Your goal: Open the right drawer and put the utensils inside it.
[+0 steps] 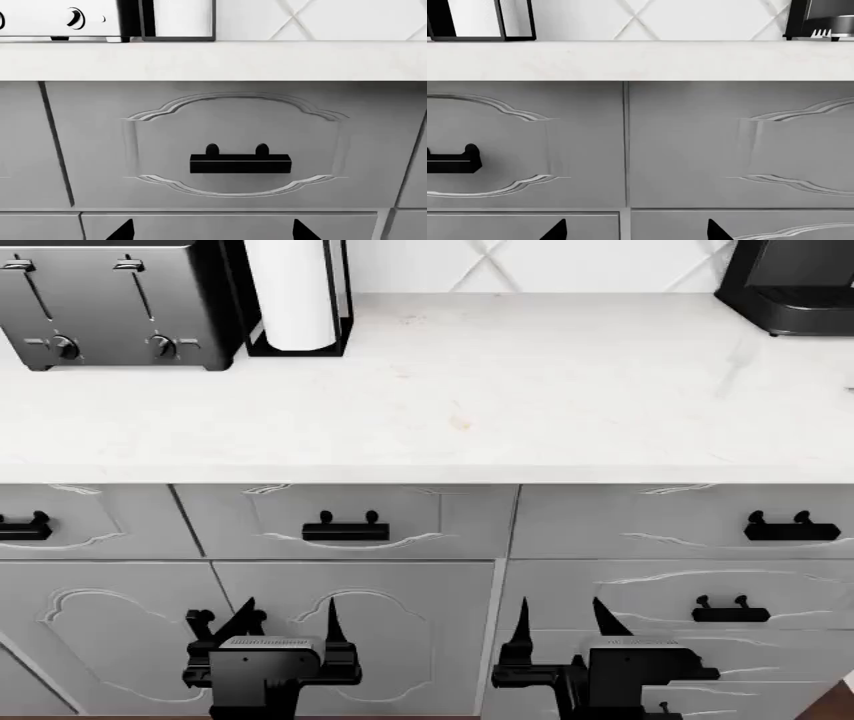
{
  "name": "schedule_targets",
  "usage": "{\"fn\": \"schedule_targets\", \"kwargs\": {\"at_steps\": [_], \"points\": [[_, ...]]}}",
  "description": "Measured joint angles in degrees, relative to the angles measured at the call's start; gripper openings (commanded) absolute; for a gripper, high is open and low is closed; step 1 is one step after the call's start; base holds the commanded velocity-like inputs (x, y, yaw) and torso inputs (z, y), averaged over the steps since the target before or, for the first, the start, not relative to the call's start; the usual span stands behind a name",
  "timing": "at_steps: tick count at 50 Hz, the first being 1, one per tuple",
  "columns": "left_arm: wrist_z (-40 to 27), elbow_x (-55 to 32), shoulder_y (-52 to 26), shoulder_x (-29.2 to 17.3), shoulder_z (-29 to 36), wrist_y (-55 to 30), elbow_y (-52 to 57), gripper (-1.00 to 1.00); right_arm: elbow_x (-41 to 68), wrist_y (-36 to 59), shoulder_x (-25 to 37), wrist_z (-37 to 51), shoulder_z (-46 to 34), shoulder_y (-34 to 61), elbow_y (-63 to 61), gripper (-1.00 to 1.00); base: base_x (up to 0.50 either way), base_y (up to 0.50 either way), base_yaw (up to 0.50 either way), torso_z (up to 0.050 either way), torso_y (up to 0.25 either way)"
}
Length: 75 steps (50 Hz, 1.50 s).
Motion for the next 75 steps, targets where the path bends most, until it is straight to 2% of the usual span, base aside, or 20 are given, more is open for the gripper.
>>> {"fn": "schedule_targets", "kwargs": {"at_steps": [17, 28, 33, 65, 75], "points": [[-2.13, -1.91, -0.08, -2.04, 2.36, 0.52, -0.69, 1.0, 2.1, -0.33, 1.93, 1.95, -2.75, -0.16, 0.42, 1.0, 0.0, 0.0, 0.0, 0.0, 0.0], [-3.55, -2.75, 0.06, -3.26, 3.72, 1.2, -1.16, 1.0, 4.33, -0.35, 3.01, 2.19, -4.4, -0.07, 1.13, 1.0, 0.0, -0.5, 0.0, 0.0, 0.0], [-3.89, -3.39, 0.22, -3.53, 4.33, 1.16, -1.0, 1.0, 4.76, -0.7, 3.57, 2.59, -4.95, -0.07, 1.49, 1.0, 0.0, 0.0, 0.0, 0.0, 0.0], [-6.36, -5.19, 0.36, -6.16, 6.74, 0.48, 0.29, 1.0, 6.89, -1.08, 5.94, 3.59, -8.8, -0.11, 0.99, 1.0, 0.0, -0.02, 0.0, 0.05, 0.0], [-7.13, -5.64, 0.32, -6.69, 7.22, 0.45, 0.35, 1.0, 7.39, -1.33, 6.54, 3.86, -9.62, 0.05, 1.23, 1.0, 0.0, 0.0, -0.5, 0.05, 0.0]]}}
